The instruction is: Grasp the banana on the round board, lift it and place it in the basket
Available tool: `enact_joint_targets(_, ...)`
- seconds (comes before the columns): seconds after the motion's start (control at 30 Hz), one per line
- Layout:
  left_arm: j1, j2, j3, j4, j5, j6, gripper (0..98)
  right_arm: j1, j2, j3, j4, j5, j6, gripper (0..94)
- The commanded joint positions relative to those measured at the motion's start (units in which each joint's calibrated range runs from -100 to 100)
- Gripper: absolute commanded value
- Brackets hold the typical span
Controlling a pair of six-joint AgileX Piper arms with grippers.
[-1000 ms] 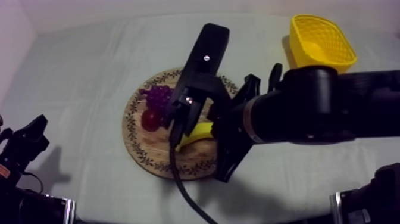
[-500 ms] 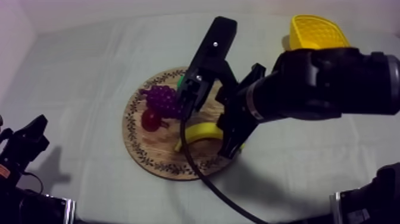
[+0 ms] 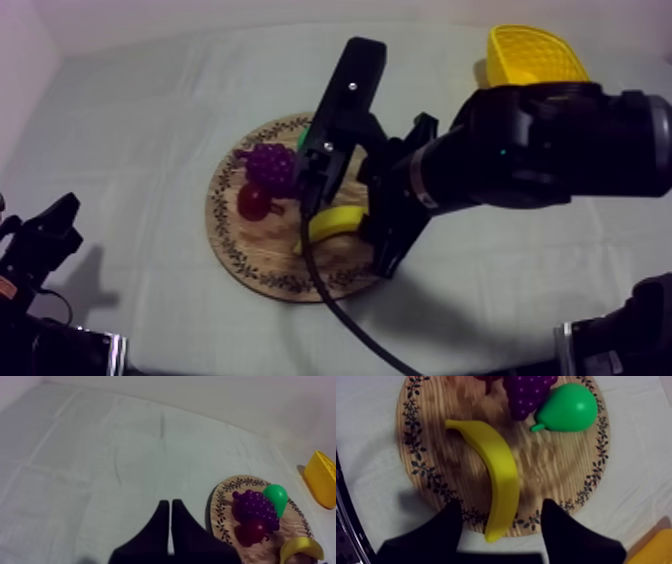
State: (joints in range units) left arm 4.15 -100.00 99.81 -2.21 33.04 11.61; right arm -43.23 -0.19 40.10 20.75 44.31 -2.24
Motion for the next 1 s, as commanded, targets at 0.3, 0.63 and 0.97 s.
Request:
enact_joint_targets(0.3,0.0,0.0,0.0,-0.01,0.0,0.0,0.1,0.2,8.8,-2.1,0.8,-1.5,-0.4,45.6)
enact_joint_targets(0.63,0.0,0.0,0.0,-0.01,0.0,0.0,0.1,2.0,15.8,-4.1,0.1,-5.0,1.0,45.2)
enact_joint_targets(0.97,0.0,0.0,0.0,-0.01,0.0,0.0,0.1,3.0,21.3,-5.2,-0.5,-8.0,2.0,39.9)
